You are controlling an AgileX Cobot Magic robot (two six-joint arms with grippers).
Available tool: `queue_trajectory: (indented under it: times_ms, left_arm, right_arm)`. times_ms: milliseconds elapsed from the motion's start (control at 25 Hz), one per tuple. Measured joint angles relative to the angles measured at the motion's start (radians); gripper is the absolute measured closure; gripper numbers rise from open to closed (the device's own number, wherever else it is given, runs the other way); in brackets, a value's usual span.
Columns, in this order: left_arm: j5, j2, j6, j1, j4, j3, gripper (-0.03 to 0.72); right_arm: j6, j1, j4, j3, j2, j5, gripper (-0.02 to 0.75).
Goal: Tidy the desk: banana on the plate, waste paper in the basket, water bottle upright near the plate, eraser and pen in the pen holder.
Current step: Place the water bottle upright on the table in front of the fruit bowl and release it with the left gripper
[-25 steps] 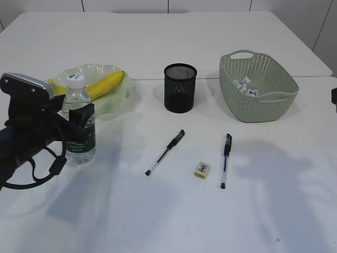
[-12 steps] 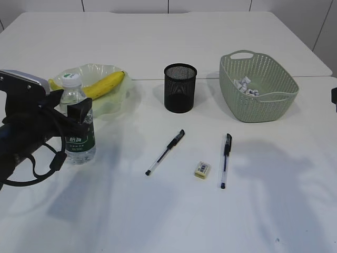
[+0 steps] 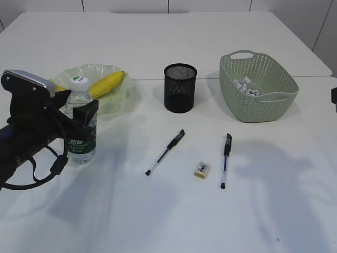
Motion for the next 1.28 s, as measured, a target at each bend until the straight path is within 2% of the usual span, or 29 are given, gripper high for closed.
queue_trajectory:
  times_ms: [800, 1280]
  left_arm:
    - [-0.002, -0.007, -0.002, 0.000, -0.026, 0.023, 0.171]
    - [0.062, -0.182, -0.002, 0.000, -0.043, 0.025, 0.171]
  right_arm:
    - [-0.001, 0.000, 0.000, 0.000, 0.000, 0.000, 0.436]
    - [-0.001, 0.000, 0.000, 0.000, 0.000, -0.016, 0.436]
